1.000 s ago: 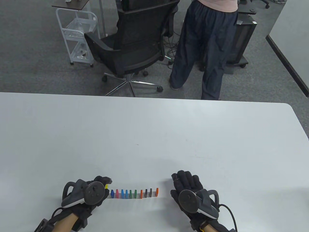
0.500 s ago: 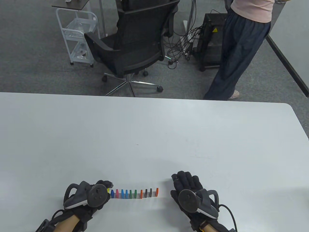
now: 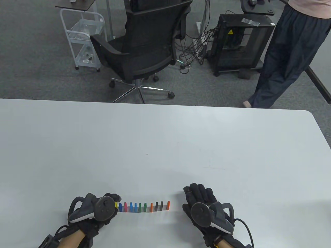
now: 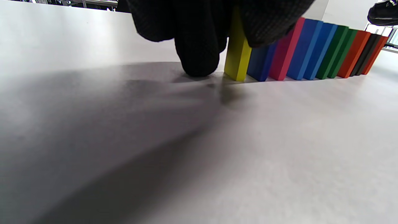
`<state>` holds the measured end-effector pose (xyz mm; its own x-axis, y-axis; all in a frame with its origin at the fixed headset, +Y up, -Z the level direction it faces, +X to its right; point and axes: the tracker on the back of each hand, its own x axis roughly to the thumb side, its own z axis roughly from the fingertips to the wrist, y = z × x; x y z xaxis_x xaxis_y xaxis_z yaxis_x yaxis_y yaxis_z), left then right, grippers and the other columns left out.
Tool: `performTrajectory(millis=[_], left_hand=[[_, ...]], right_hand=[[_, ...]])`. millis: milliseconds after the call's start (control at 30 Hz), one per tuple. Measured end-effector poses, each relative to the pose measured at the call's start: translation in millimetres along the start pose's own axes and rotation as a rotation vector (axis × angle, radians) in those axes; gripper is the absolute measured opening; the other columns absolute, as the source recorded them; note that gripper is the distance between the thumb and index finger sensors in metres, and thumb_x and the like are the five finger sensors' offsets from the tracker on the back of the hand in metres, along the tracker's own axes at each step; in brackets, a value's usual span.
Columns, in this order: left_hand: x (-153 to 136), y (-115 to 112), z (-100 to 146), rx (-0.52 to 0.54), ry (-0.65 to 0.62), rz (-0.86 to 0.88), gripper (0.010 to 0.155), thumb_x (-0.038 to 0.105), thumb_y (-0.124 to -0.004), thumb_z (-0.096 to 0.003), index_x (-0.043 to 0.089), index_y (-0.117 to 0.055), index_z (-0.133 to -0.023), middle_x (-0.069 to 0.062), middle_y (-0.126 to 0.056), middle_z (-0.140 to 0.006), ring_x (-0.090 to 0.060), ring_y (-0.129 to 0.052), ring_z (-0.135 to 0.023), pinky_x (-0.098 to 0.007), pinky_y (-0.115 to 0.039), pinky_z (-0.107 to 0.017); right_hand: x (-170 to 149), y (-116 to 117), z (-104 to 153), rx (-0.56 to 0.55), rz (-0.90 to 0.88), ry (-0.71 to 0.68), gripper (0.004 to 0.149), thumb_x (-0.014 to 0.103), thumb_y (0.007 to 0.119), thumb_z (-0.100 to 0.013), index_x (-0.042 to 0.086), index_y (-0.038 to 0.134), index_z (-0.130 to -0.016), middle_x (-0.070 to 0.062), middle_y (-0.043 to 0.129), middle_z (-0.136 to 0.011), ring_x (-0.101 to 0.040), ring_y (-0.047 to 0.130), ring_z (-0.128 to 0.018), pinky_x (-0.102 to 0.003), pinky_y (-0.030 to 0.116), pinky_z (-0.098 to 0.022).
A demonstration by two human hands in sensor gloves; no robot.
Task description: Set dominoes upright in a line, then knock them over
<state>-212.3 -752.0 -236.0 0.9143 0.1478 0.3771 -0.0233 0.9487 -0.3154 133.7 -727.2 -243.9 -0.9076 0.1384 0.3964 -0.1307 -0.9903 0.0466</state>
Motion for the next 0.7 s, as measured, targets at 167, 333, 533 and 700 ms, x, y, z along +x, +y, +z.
performTrajectory(millis=[167,333,533,700], left_hand=[[0.4,-0.3,-0.1,-0.011,0.001,-0.003,0.055,0.033,-0.073,-0.0665,0.007,-0.059,-0.113,-0.017,-0.074,-0.108,-0.021,-0.092,-0.09,-0.042,-0.067,-0.08],[0.1,-0.3,0.0,-0.028,-0.008,0.0,0.06,0.035,-0.074,-0.0662,0.006,-0.056,-0.116,-0.018,-0.072,-0.11,-0.022,-0.09,-0.092,-0.043,-0.066,-0.081],[-5.6,9.1,5.9,-0.086,0.031,0.016,0.067,0.037,-0.074,-0.0666,0.004,-0.049,-0.12,-0.021,-0.067,-0.115,-0.027,-0.087,-0.097,-0.047,-0.065,-0.081],[-15.8,14.2,10.4,-0.076,0.125,-0.011,0.054,0.034,-0.074,-0.0672,0.008,-0.062,-0.113,-0.018,-0.077,-0.108,-0.024,-0.093,-0.089,-0.046,-0.069,-0.078]], right_hand=[[0.0,0.0,0.0,0.0,0.0,0.0,0.066,0.045,0.055,-0.057,0.01,0.056,-0.114,-0.02,0.048,-0.117,-0.043,0.052,-0.107,-0.055,0.038,-0.079],[0.0,0.0,0.0,0.0,0.0,0.0,0.066,0.045,0.055,-0.057,0.01,0.056,-0.113,-0.02,0.048,-0.117,-0.043,0.052,-0.107,-0.055,0.038,-0.079],[-0.4,0.1,0.0,0.007,-0.004,0.005,0.066,0.045,0.055,-0.057,0.01,0.056,-0.114,-0.02,0.048,-0.117,-0.043,0.052,-0.107,-0.055,0.038,-0.079],[-0.2,0.2,0.1,0.007,-0.004,0.006,0.066,0.045,0.055,-0.057,0.01,0.056,-0.113,-0.02,0.048,-0.117,-0.043,0.052,-0.107,-0.055,0.038,-0.079]])
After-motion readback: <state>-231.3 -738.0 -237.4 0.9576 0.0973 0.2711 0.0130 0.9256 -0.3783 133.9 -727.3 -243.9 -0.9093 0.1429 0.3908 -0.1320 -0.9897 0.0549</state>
